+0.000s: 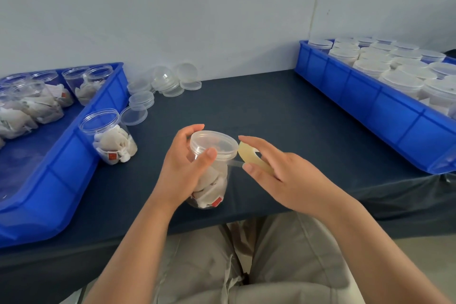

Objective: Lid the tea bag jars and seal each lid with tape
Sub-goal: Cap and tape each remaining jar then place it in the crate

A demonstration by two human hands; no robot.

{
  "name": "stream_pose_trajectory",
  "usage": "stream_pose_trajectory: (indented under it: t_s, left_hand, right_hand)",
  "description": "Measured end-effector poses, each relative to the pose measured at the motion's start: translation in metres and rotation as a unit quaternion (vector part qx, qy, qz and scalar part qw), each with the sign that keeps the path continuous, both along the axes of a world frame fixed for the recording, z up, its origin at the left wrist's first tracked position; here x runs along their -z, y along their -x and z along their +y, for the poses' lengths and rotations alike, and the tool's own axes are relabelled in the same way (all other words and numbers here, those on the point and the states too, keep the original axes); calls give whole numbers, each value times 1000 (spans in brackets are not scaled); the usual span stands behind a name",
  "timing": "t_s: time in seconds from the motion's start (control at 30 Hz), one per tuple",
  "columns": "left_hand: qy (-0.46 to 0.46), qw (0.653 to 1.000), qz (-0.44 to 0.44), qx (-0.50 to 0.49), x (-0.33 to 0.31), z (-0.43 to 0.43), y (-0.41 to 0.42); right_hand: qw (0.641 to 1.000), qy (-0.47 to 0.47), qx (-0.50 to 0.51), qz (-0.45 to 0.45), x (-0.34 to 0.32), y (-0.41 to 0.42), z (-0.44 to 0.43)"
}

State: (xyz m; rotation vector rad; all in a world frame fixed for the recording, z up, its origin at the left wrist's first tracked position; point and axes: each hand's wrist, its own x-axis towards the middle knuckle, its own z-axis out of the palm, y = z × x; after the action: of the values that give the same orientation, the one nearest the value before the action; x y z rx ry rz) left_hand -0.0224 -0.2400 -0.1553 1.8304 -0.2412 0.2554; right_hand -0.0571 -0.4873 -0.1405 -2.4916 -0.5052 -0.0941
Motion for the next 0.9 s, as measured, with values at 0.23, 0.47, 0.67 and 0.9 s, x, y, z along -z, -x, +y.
stream_pose_trajectory:
  t_s: [0.23,0.47,0.67,0.9]
  left_hand:
    - [31,992,17,121,7,3,-15]
    - [-49,995,-31,76,-4,-6,-12]
    - [-195,980,-31,4,-10,-22,21]
    - [-118,990,-30,-78,-8,-26,13]
  right_hand:
    - [1000,-2,-9,-9,-2,-4,-6]
    - [999,0,23,-35,1,2,-1]
    - [996,8,55,-65,-1,8,7]
    - [996,-49,19,-69,0,10,18]
